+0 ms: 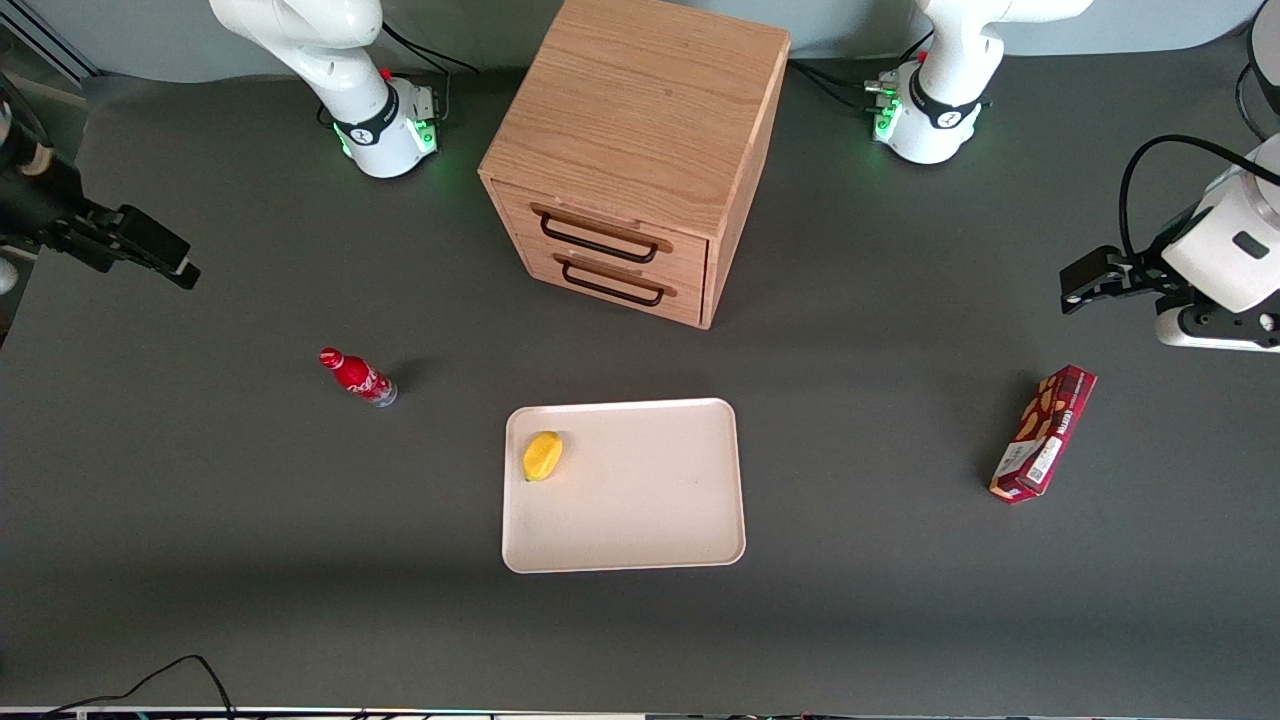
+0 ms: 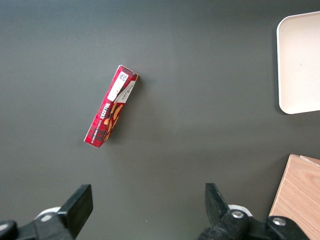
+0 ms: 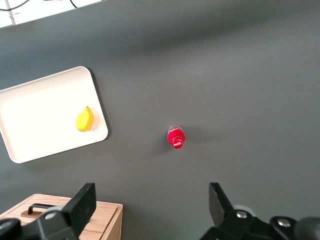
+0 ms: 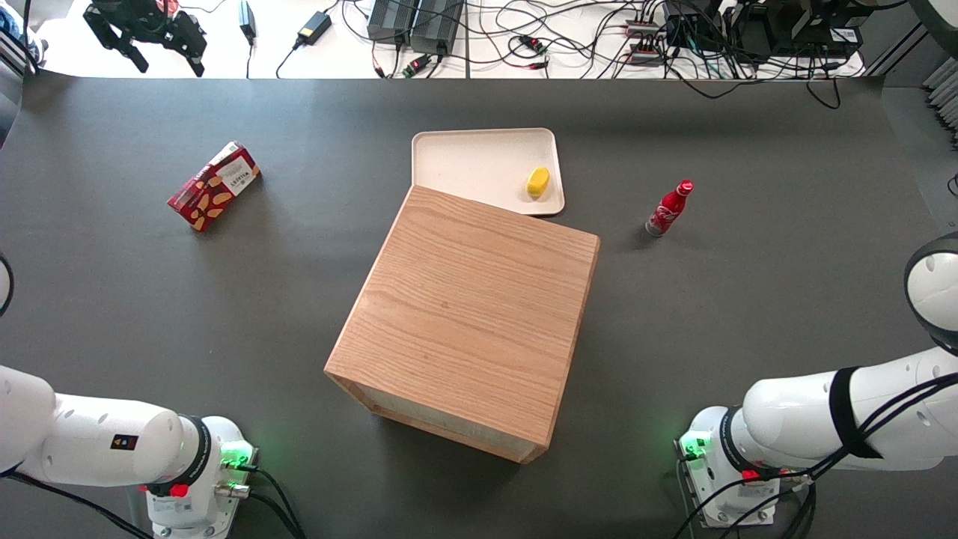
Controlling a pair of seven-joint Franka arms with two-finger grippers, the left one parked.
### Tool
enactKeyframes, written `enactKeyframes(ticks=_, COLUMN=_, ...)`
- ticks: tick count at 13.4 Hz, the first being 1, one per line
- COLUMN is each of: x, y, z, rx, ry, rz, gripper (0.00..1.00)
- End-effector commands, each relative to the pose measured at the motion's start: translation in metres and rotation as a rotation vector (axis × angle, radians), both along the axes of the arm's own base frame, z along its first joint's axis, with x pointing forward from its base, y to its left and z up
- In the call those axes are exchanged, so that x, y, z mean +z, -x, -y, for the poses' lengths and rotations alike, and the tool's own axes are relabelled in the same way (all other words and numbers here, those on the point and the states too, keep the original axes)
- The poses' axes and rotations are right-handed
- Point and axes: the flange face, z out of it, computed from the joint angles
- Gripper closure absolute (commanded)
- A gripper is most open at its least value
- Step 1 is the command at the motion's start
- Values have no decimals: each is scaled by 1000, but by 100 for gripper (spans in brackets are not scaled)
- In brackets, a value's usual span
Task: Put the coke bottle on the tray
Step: 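Move the open right gripper down over the red Coca-Cola bottle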
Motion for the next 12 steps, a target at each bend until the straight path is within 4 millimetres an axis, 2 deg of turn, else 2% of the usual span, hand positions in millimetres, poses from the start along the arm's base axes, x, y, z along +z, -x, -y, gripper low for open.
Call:
enactKeyframes(ticks=1, x=12, y=5, z=-11, rx=-52, ry=-20, rz=-3, gripper=0)
enactKeyframes(ticks=4, x=-1, y=1, z=-16, rx=-38, ry=-20, rz=-35, gripper=0)
enactKeyframes(ticks=7, x=-45, y=-8, z=-13, rx=51, ry=-11, rz=-100, gripper=0)
enactKeyframes(ticks=10, x=-105, y=-21, z=-9, rx=83, ry=6, rz=-120, gripper=0)
enactKeyframes(ticks=12, x=-160, y=-26, z=2, rx=65, ry=8, rz=-126, gripper=0)
